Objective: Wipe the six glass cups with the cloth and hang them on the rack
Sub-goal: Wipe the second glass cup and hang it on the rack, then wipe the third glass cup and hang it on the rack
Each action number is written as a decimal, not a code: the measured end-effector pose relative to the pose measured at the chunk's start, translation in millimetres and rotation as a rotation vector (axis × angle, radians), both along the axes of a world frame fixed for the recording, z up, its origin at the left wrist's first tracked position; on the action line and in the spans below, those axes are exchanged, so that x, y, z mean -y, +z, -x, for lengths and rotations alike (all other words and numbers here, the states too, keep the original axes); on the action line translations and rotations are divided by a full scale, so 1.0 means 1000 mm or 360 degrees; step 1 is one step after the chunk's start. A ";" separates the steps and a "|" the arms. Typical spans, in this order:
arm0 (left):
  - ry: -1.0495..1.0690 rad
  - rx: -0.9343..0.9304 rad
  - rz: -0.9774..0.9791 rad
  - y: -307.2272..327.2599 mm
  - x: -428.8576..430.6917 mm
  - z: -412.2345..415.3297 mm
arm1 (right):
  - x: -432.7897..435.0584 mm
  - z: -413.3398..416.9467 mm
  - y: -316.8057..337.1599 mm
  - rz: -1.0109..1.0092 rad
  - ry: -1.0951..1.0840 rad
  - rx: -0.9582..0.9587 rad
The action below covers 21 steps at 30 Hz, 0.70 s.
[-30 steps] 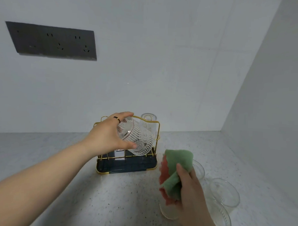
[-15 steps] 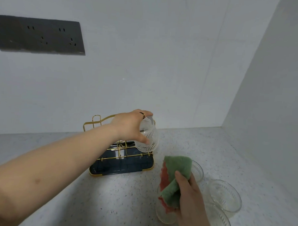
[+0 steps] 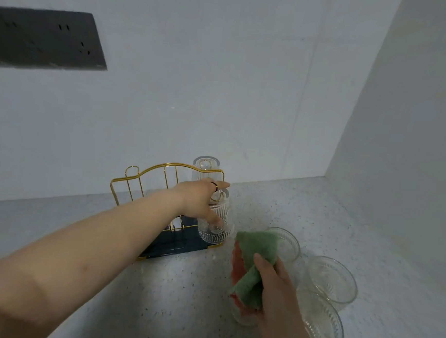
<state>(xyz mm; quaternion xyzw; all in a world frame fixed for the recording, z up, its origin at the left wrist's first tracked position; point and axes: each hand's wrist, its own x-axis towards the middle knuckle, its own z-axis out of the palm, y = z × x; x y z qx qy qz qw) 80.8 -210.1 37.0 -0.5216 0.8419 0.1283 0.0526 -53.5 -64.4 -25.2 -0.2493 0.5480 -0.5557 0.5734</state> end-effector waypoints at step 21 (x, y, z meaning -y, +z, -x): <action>0.0322 -0.1133 -0.0249 -0.077 -0.125 0.007 | -0.048 0.017 0.018 0.0089 -0.0334 0.0065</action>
